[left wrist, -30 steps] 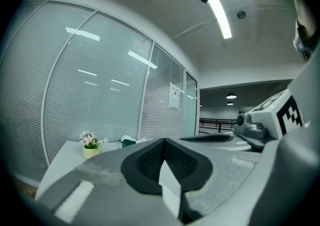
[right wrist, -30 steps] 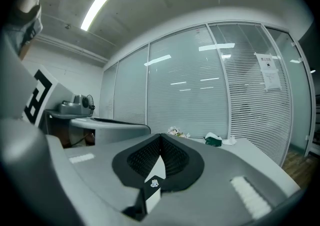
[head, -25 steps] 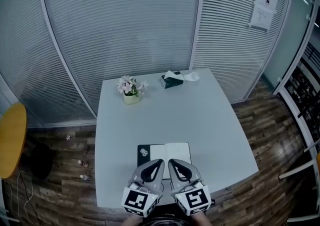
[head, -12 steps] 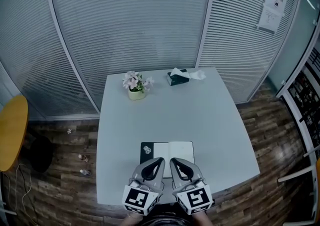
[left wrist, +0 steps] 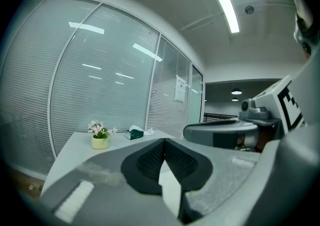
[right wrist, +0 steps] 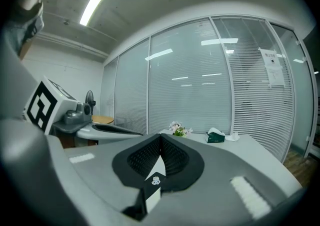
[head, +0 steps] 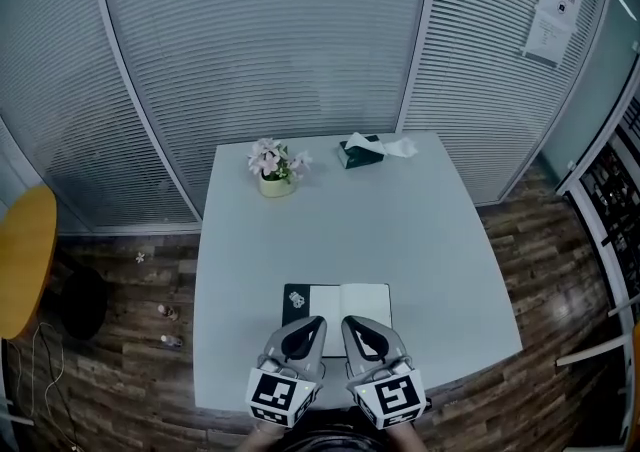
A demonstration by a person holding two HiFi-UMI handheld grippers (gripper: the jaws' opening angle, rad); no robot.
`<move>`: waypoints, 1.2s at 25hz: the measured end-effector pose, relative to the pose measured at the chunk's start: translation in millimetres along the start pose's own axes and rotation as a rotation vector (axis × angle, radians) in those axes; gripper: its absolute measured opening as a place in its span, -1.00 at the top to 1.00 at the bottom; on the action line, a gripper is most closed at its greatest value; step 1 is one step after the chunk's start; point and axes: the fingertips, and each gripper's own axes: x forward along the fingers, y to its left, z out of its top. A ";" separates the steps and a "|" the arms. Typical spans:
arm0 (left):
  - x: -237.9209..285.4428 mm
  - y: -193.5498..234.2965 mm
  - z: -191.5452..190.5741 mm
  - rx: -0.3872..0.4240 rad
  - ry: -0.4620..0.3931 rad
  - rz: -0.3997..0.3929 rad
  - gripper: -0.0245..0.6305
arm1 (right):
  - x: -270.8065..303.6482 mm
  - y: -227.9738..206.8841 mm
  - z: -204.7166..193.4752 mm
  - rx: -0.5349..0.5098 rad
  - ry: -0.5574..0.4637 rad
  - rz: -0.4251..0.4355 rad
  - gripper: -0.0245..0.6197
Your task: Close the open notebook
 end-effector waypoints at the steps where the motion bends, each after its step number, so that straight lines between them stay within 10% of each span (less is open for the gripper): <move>1: 0.8 1.9 -2.1 -0.001 0.005 0.004 0.91 | 1.2 -0.9 -0.5 0.002 0.000 0.000 0.91; 30: 1.0 68.8 -152.1 -0.088 0.316 0.189 0.88 | -0.5 -26.7 -28.2 0.007 0.081 -0.007 0.91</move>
